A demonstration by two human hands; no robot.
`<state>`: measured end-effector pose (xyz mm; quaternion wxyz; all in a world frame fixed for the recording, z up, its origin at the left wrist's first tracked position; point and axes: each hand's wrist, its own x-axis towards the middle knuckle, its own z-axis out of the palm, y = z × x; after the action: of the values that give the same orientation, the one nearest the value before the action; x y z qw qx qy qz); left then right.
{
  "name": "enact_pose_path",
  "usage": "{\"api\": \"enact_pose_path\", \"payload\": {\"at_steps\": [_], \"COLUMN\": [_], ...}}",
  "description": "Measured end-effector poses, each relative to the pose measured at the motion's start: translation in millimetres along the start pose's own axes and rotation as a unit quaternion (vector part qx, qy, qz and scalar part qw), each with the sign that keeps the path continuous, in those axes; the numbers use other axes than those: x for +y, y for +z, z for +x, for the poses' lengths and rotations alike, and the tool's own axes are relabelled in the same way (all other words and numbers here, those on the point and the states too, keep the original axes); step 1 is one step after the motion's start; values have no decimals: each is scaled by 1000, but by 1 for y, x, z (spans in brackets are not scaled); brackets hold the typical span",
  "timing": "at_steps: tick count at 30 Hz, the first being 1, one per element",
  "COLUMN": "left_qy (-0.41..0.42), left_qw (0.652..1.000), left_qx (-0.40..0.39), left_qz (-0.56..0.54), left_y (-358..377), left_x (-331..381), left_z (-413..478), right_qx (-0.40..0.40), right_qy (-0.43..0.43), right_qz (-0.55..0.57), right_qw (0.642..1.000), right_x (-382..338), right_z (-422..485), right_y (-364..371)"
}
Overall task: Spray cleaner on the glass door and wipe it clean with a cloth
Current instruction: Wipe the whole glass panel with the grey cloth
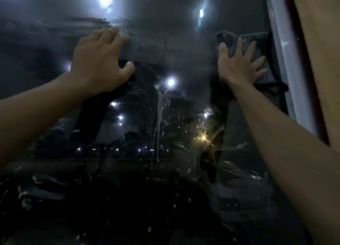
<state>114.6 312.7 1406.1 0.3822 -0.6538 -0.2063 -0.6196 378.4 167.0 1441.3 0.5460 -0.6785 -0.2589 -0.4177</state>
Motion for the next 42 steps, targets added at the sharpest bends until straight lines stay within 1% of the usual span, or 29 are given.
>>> {"api": "enact_pose_path", "payload": {"at_steps": [2,4,5,7,8,9,10,11,12,13,15,17,19,21,23,25,27,28,30,31,33,34,36,38,40,42], "left_qy": [4,-6,-19,-44,-50,-54,-58,-62,-65,-66,-68,-70,-66,-54,-48,-50,-58,-63,-70,-72,-76,-75,-74,-72,-64,-56], "left_qw": [1000,1000,999,997,997,997,997,996,996,996,997,997,998,998,999,998,998,997,997,997,997,997,997,997,998,998], "left_qx": [-11,-8,-1,14,20,22,22,23,26,29,29,20,11,7,10,26,35,30,15,5,-9,-9,-11,-8,-10,-12], "left_qz": [-3,-26,-43,-59,-58,-56,-55,-55,-53,-47,-32,-25,-14,2,11,16,15,14,15,15,14,15,21,23,25,37], "left_y": [-6,-13,-17,-21,-22,-23,-24,-26,-28,-30,-33,-37,-42,-48,-53,-56,-56,-54,-50,-49,-49,-50,-54,-60,-66,-70], "left_x": [-1,-6,-10,-20,-24,-29,-33,-37,-41,-46,-57,-69,-82,-98,-110,-119,-125,-127,-130,-130,-128,-128,-128,-135,-143,-156], "left_z": [3,4,4,2,1,0,0,0,1,0,-4,-8,-12,-15,-17,-20,-25,-29,-35,-38,-42,-43,-47,-49,-49,-48], "right_qx": [-5,-19,-24,-39,-50,-54,-51,-43,-33,-22,-7,-4,-7,-12,-9,-7,-20,-34,-53,-57,-52,-43,-25,-17,-24,-27], "right_qy": [-58,-175,-250,-385,-428,-455,-462,-449,-414,-359,-219,-115,-71,-61,-98,-198,-329,-381,-434,-440,-416,-382,-279,-168,-86,-51], "right_qz": [1,-23,-37,-62,-70,-76,-82,-87,-90,-83,-49,-30,-25,-17,-12,-5,-10,-20,-39,-46,-56,-61,-60,-51,-31,-8], "right_qw": [998,984,967,920,900,886,881,888,905,930,974,993,997,998,995,980,944,924,899,895,906,921,958,984,996,998], "right_x": [-33,-68,-84,-105,-107,-106,-102,-94,-86,-78,-67,-67,-78,-100,-128,-159,-183,-190,-191,-186,-172,-162,-134,-108,-96,-108], "right_z": [-11,-36,-50,-73,-77,-73,-65,-56,-47,-39,-30,-28,-32,-39,-53,-82,-118,-134,-140,-133,-113,-101,-78,-62,-55,-56], "right_y": [5,14,19,23,23,22,20,18,17,16,16,16,17,20,24,35,45,48,47,44,38,35,29,23,18,19]}}
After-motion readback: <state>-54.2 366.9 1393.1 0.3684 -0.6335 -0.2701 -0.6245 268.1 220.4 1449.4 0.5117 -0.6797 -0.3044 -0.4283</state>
